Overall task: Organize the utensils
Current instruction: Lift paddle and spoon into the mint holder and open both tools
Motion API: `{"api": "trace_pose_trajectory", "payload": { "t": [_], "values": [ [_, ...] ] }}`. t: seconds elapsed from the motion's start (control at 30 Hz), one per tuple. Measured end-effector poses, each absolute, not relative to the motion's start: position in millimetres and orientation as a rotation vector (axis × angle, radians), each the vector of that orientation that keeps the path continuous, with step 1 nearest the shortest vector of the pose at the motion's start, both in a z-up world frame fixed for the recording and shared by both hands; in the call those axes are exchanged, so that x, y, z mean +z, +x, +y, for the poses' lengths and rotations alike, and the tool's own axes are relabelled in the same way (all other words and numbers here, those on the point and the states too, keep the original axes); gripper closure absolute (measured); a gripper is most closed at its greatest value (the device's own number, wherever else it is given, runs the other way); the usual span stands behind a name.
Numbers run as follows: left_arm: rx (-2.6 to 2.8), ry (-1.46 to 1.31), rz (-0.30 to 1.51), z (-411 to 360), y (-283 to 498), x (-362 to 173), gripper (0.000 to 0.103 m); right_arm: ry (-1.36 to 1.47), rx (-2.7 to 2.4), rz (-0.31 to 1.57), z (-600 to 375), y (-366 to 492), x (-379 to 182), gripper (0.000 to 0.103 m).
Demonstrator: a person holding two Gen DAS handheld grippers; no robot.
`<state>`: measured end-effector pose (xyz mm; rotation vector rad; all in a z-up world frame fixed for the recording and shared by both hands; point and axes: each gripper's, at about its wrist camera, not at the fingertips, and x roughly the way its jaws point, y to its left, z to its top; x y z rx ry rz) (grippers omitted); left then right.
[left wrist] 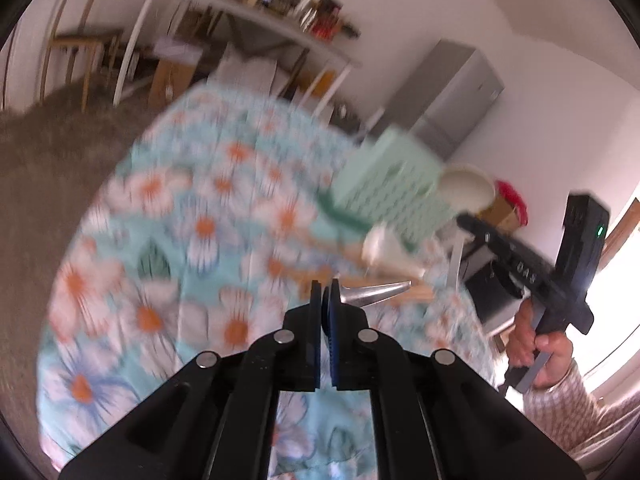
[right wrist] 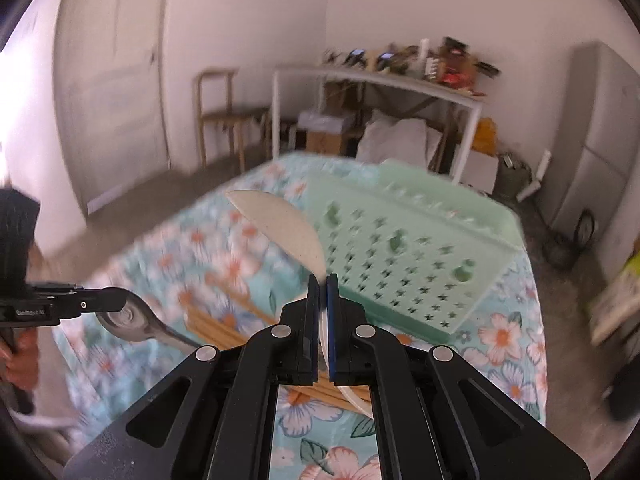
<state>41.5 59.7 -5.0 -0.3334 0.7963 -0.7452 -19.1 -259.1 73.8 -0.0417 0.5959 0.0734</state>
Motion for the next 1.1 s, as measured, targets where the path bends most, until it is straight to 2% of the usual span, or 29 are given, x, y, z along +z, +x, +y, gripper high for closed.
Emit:
{"api": "trace_pose_trajectory", "payload": {
  "t": [0.27,0.43,0.93,1.1],
  "values": [
    [-0.722,-0.251,0.502,51.2,60.4,95.4,0.101,0.100,0.034,0.438,-290.5,-47.1,105.2,0.101],
    [-0.680,-0.108,0.445,20.0,78.1,121.8,0.101,0.152,0.035,0.399,-307.1,-58.9,108.9,0.101],
    [-0.599,0.425,0.547,-94.5,123.2,127.6,0.100,0.212,0.042,0.370,-333.0,-64.8,101.9,0.101],
    [-0.634,0.479,0.644,-128.8,145.0,126.6,0.099,0.243,0.041,0.360,-344.3,-63.6,100.4,0.101]
  ]
}}
